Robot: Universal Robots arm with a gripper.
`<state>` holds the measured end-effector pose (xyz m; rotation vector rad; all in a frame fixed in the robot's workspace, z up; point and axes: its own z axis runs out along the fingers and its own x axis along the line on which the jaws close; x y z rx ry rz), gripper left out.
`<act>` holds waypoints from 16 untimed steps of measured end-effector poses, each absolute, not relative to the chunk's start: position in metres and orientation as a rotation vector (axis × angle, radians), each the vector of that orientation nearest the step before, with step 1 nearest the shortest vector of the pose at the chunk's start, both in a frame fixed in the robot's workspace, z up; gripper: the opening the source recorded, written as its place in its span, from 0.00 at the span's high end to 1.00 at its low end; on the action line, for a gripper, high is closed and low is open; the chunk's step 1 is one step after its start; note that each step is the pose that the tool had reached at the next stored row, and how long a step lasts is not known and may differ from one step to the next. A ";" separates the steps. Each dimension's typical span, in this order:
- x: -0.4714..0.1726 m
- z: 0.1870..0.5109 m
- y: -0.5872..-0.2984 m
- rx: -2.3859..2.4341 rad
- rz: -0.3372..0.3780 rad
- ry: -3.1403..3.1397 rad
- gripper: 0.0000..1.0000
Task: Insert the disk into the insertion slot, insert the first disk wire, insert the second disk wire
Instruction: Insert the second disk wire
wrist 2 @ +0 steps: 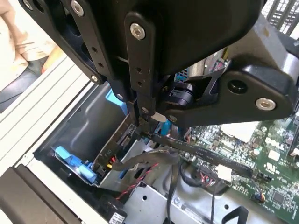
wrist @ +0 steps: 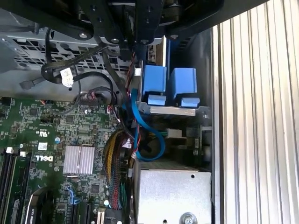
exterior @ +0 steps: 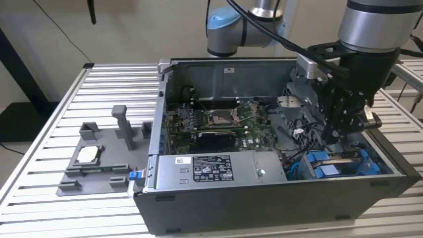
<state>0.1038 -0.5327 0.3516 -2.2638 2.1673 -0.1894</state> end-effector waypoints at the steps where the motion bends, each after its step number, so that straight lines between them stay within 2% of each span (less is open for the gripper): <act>1: 0.105 0.352 -0.534 -2.270 -0.178 2.172 0.84; 8: 0.116 0.352 -0.542 -2.280 -0.142 2.181 0.84; 16: 0.119 0.351 -0.546 -2.258 -0.136 2.203 0.84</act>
